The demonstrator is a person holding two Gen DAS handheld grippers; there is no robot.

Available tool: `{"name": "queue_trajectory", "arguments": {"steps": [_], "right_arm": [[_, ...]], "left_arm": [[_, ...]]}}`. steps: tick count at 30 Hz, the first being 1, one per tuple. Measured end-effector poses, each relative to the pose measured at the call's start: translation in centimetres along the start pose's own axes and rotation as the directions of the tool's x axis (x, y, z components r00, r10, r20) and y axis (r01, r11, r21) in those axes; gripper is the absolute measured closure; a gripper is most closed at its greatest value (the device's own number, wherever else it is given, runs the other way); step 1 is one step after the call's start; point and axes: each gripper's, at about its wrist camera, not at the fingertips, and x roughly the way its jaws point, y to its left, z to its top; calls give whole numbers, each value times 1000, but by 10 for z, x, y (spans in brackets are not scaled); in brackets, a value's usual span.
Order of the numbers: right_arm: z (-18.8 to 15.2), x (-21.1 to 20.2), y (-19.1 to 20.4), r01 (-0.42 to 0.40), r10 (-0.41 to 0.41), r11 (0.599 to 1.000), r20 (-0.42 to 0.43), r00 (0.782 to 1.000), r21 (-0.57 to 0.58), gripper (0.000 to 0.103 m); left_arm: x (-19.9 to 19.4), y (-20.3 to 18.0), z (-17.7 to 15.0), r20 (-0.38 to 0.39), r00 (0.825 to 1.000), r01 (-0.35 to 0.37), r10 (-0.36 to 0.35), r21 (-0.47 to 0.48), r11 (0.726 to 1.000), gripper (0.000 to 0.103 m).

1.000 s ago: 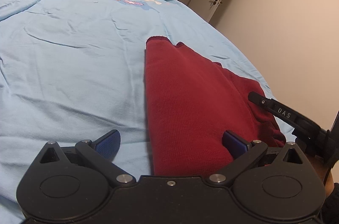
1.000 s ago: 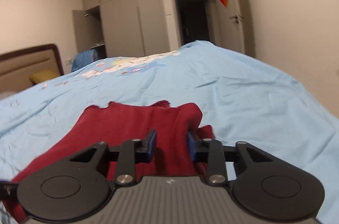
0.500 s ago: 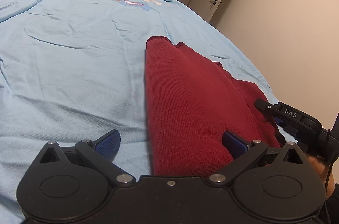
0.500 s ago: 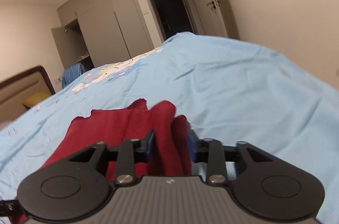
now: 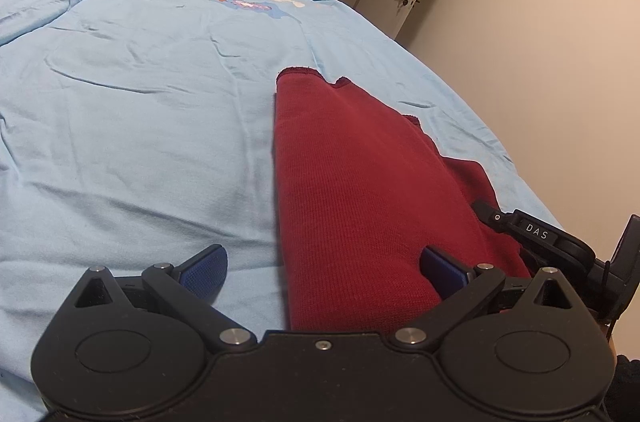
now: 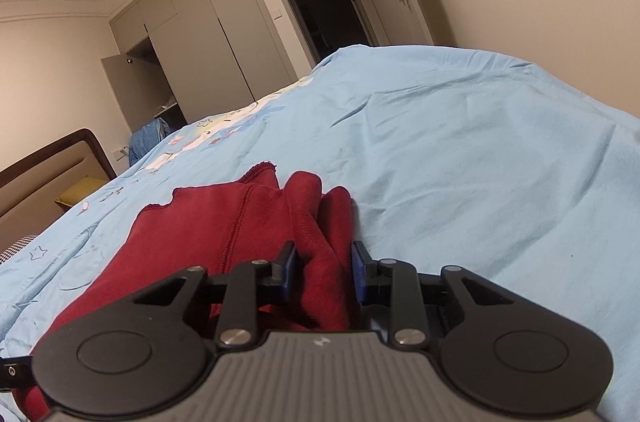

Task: Fold small clothes

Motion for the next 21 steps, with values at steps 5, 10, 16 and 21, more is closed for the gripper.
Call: {"name": "queue_trajectory", "arguments": {"steps": [5, 10, 16, 21], "right_arm": [[-1, 0, 1, 7, -7, 1000, -2, 1000, -7, 72], [-3, -1, 3, 12, -12, 1000, 1, 1000, -15, 72], [0, -3, 11, 19, -19, 999, -3, 1000, -32, 77], [6, -8, 24, 29, -29, 997, 1, 1000, -72, 85]], "left_arm": [[6, -4, 11, -21, 1000, -2, 2, 29, 1000, 0], [27, -6, 31, -71, 997, 17, -11, 74, 997, 0], [45, -1, 47, -152, 986, 76, -67, 54, 996, 12], [44, -2, 53, -181, 978, 115, -107, 37, 993, 39]]}}
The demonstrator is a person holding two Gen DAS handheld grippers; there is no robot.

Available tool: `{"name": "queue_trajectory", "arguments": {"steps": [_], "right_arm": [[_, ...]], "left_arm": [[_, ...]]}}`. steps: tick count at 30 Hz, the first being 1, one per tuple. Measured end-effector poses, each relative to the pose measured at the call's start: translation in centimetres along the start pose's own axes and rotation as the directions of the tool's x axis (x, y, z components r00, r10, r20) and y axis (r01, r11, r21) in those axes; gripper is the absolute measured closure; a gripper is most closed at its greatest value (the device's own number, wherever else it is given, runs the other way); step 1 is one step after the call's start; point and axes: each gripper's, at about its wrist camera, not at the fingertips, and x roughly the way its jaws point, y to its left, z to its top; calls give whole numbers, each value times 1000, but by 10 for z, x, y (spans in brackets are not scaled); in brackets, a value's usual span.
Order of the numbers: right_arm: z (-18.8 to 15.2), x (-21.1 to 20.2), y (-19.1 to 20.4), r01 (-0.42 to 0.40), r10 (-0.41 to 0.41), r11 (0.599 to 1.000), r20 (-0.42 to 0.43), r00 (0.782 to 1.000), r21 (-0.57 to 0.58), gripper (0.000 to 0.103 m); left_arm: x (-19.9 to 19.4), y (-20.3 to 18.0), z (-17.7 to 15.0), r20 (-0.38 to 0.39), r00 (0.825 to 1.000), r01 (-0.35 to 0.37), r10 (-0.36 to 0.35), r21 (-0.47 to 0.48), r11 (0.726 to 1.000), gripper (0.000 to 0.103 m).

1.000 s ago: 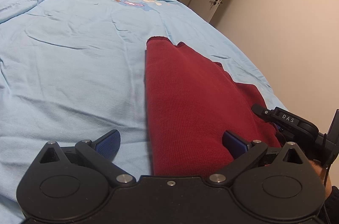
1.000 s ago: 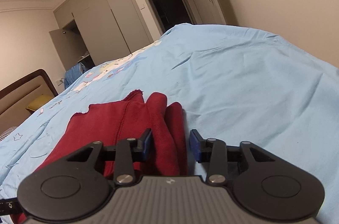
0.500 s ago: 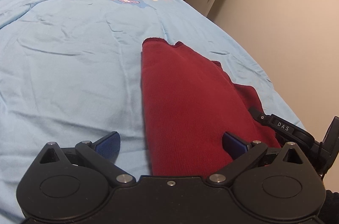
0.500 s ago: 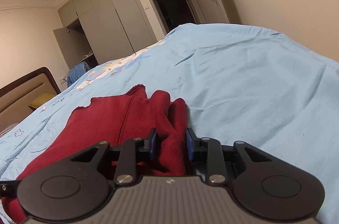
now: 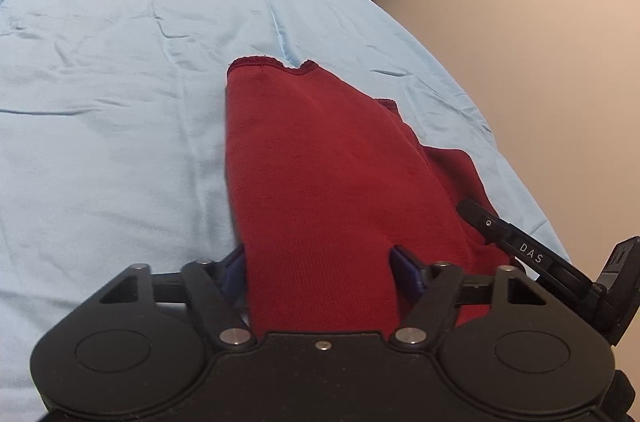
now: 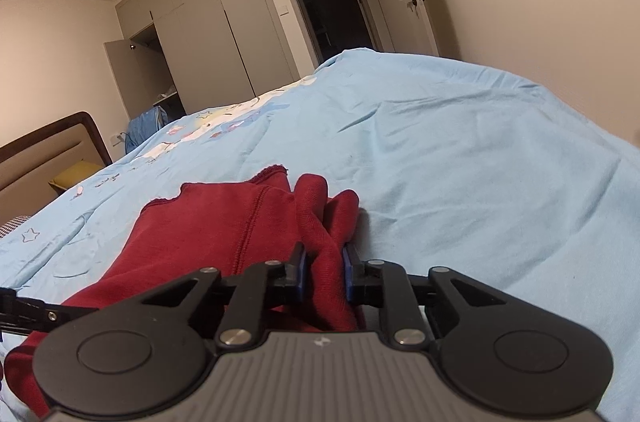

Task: Fold small clothes

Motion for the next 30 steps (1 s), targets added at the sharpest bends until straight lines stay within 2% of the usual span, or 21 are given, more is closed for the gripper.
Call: {"name": "queue_trajectory", "arguments": {"steps": [1, 3, 6, 10, 14, 21, 25, 30], "right_arm": [[2, -2, 2, -3, 3, 1000, 4, 1000, -4, 86], [6, -7, 8, -13, 13, 1000, 18, 1000, -19, 87], [16, -14, 21, -28, 31, 998, 44, 999, -51, 87], [33, -18, 42, -69, 76, 994, 88, 993, -89, 88], [52, -7, 66, -120, 133, 986, 116, 984, -119, 88], [78, 45, 113, -230, 241, 967, 103, 965, -108, 88], [81, 79, 134, -261, 267, 960, 53, 962, -100, 88], [68, 112, 145, -239, 237, 964, -33, 971, -120, 88]], "left_arm": [[-1, -1, 1, 3, 1000, -2, 2, 8, 1000, 44], [-7, -4, 3, 19, 1000, -3, 3, 22, 1000, 61], [-19, -13, 7, 60, 998, -12, 7, 73, 997, 69], [-38, -25, 17, 127, 992, -37, 17, 153, 988, 71], [-58, -26, 34, 200, 977, -110, 66, 214, 971, 71], [-87, 1, 66, 293, 938, -254, 186, 212, 944, 71], [-93, 25, 76, 296, 923, -304, 245, 175, 936, 71], [-80, 52, 70, 253, 925, -323, 283, 130, 937, 71]]}}
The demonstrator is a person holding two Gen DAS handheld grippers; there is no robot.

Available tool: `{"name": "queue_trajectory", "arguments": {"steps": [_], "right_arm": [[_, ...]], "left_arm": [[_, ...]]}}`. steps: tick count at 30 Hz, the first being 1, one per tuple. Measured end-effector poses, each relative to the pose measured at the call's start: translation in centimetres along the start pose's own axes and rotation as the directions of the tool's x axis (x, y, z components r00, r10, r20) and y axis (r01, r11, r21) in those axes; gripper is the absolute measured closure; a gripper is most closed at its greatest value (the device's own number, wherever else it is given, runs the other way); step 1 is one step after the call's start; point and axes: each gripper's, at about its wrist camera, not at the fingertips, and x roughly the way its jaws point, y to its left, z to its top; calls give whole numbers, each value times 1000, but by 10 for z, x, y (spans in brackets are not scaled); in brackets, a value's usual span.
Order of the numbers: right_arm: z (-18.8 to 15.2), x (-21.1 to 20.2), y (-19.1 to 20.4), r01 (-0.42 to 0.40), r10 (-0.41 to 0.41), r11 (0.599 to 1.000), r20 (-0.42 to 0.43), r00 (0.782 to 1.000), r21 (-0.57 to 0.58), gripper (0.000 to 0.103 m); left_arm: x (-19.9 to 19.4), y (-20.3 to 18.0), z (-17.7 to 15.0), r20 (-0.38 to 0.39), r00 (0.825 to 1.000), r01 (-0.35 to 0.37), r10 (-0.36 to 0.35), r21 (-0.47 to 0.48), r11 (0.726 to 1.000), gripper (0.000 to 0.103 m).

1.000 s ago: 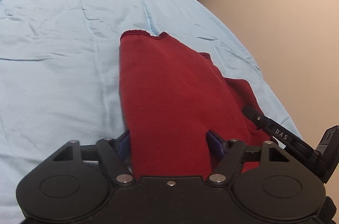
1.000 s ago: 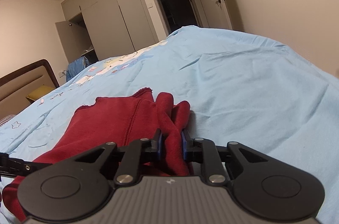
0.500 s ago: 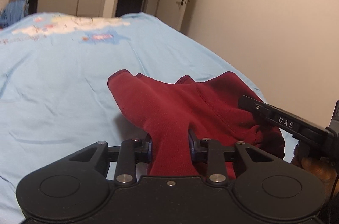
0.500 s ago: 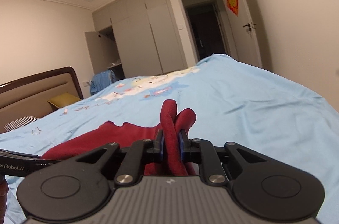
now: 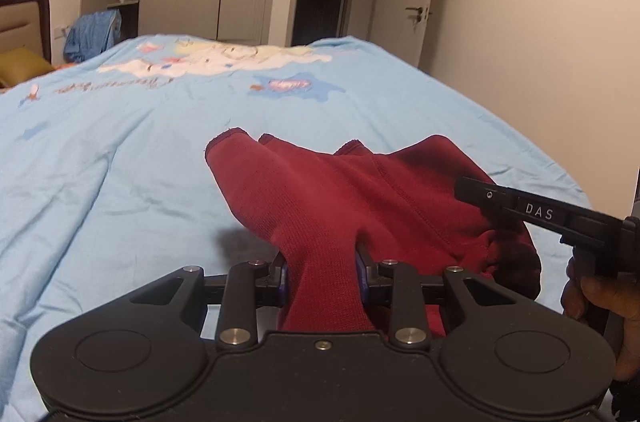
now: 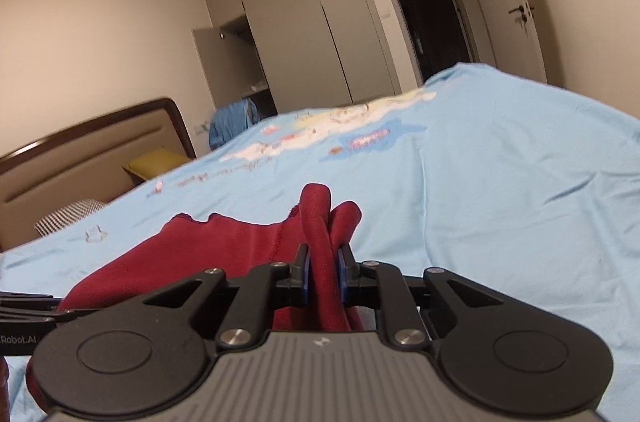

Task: Fold small clothes

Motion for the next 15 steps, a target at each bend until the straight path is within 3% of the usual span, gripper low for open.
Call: {"name": "queue_trajectory", "arguments": {"steps": [4, 9, 12, 13, 15], "right_arm": [[-15, 12, -6, 43, -44, 999, -47, 998, -5, 88], [-25, 14, -17, 69, -68, 998, -76, 995, 12, 84], [-27, 11, -17, 92, -92, 996, -79, 993, 0, 75], [-28, 10, -18, 101, -101, 995, -80, 992, 0, 66], [-30, 6, -20, 106, -105, 994, -80, 991, 2, 61]], "left_arm": [[14, 8, -18, -36, 999, -19, 18, -28, 999, 69], [18, 12, -27, -50, 998, -37, 34, -52, 998, 57], [16, 8, -28, -57, 996, -64, 62, -41, 997, 48], [16, 8, -28, -62, 996, -69, 66, -44, 997, 44], [14, 7, -28, -67, 995, -80, 76, -52, 995, 31]]}}
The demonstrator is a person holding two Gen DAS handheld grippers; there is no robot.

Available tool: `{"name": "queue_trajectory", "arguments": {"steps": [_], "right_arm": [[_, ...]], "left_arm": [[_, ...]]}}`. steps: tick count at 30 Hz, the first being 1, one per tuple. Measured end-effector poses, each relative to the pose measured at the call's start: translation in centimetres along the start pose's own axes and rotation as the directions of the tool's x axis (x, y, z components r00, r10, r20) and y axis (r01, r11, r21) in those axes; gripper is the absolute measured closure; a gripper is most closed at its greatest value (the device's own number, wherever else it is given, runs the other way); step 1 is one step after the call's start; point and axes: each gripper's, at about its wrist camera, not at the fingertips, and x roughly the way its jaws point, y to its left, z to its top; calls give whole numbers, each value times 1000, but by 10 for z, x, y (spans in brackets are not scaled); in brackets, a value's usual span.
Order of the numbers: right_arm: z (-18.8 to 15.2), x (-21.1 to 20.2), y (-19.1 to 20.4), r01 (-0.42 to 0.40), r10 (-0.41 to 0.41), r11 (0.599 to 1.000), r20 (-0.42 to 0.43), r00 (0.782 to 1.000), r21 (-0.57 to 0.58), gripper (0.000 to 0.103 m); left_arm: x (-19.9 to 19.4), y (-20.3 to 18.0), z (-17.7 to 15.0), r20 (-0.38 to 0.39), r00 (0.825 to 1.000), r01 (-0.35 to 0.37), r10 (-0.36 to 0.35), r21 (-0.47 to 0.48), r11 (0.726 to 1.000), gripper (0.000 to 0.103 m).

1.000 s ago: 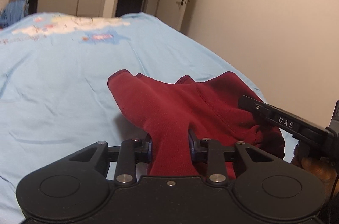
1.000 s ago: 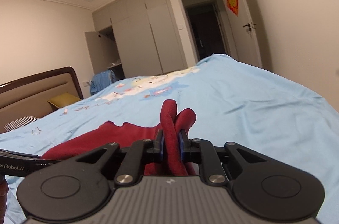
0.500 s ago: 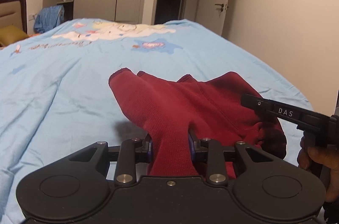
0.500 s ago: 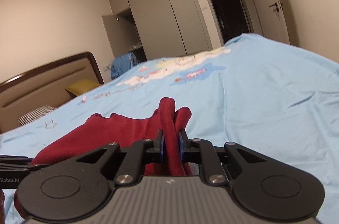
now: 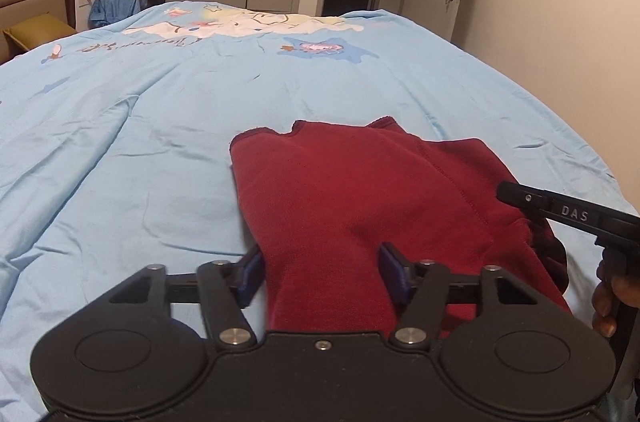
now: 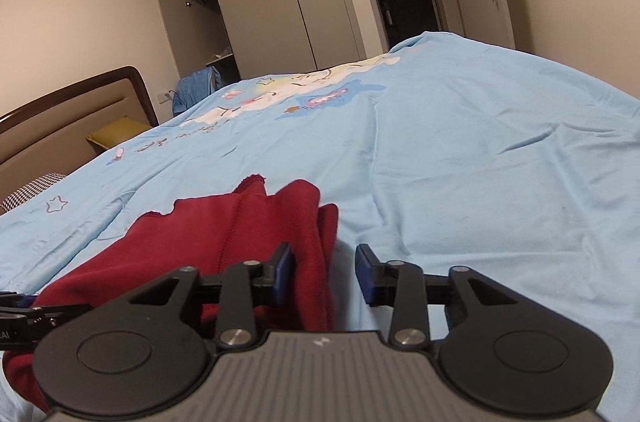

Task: Fold small clothes

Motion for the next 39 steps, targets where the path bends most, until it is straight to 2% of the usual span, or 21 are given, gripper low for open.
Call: {"name": "queue_trajectory", "arguments": {"steps": [3, 5, 6, 8, 11, 16, 23, 32, 39], "right_arm": [[-4, -9, -3, 14, -14, 1000, 3, 1000, -16, 54], [-5, -19, -2, 28, -27, 999, 19, 999, -39, 43], [-5, -25, -1, 33, -32, 998, 28, 999, -51, 41], [-5, -37, 2, 37, -33, 996, 51, 998, -77, 28], [-2, -59, 9, 41, -28, 993, 105, 994, -115, 15], [0, -97, 19, 31, -3, 988, 184, 983, -151, 1], [-12, -145, 30, 21, 24, 983, 249, 968, -180, 0], [-55, -186, 32, 56, -6, 979, 248, 969, -196, 0], [-90, -205, 31, 91, -44, 976, 232, 972, -199, 0]], "left_arm": [[-5, -1, 0, -4, 1000, -3, 3, -15, 1000, 21], [-10, -1, -1, -1, 1000, -4, 4, -28, 1000, 14], [-13, -2, -1, 4, 1000, -7, 7, -34, 999, 10], [-20, -3, -2, 22, 1000, -15, 16, -45, 999, 4], [-35, -4, -2, 57, 998, -20, 24, -61, 998, 1], [-63, -8, -6, 118, 992, -28, 37, -78, 997, 1], [-104, -15, -25, 188, 981, -46, 56, -58, 997, 1], [-139, -20, -76, 212, 974, -76, 81, -34, 997, 1], [-150, -24, -112, 223, 968, -115, 112, 5, 993, 1]]}}
